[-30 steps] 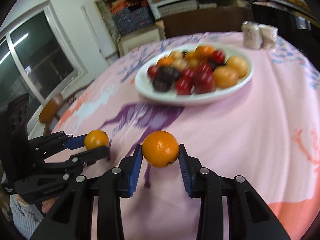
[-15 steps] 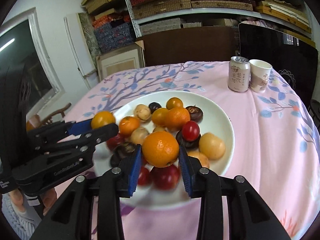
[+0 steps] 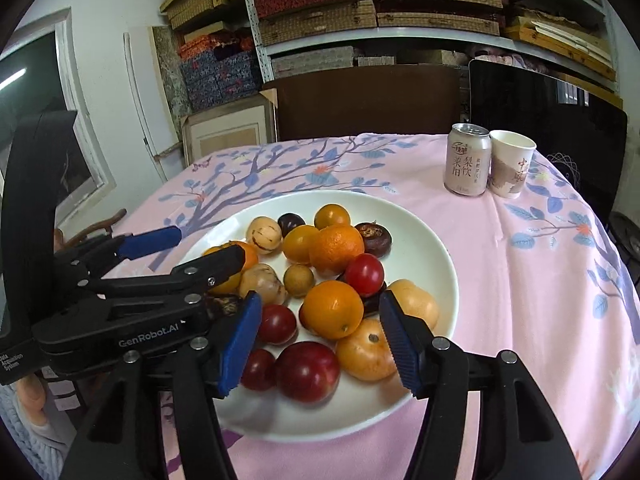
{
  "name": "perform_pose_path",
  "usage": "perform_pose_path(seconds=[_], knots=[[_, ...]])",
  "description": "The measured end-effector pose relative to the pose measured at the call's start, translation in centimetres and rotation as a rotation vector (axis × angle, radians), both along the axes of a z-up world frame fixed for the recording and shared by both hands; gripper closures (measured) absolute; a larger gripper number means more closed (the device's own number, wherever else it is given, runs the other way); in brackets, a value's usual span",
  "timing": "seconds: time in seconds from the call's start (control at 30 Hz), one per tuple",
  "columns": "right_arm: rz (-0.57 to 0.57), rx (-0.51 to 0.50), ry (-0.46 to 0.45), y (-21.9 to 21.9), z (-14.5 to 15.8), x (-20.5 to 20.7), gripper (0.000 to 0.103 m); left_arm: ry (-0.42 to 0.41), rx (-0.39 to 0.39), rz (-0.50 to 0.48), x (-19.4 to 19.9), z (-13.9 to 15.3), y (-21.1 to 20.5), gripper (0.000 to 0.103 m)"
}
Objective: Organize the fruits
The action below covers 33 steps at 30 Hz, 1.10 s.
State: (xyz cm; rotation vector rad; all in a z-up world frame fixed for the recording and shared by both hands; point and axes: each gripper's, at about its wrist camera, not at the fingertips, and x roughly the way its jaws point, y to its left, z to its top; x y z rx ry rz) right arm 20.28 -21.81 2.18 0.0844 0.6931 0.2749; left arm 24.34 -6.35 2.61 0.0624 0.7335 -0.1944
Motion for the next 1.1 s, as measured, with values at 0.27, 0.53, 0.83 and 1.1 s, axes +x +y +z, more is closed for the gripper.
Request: perform_pose_path(seconds=[0.27, 0.53, 0.83, 1.1], knots=[[-0.028, 0.030, -0.056, -0.6, 0.6, -5.0, 0.034, -0.094, 0.057, 0.038, -6.5, 1.6, 0.4, 0.007], [-0.113, 0.027, -0.067, -1.4, -0.6, -10.4, 0.003, -0.080, 0.040, 0.066, -13.1, 1.2, 1.8, 0.004], [-0.137, -0.117, -0.096, 0.2, -1.2, -12.9, 0.003, -0.025, 0.005, 0.115, -15.7, -0.1, 3.3, 0.004], [-0.144, -0.105, -0.081, -0.2, -1.2, -12.7, 0.003, -0.039, 0.022, 0.108, -16.0, 0.0, 3.0, 0.004]])
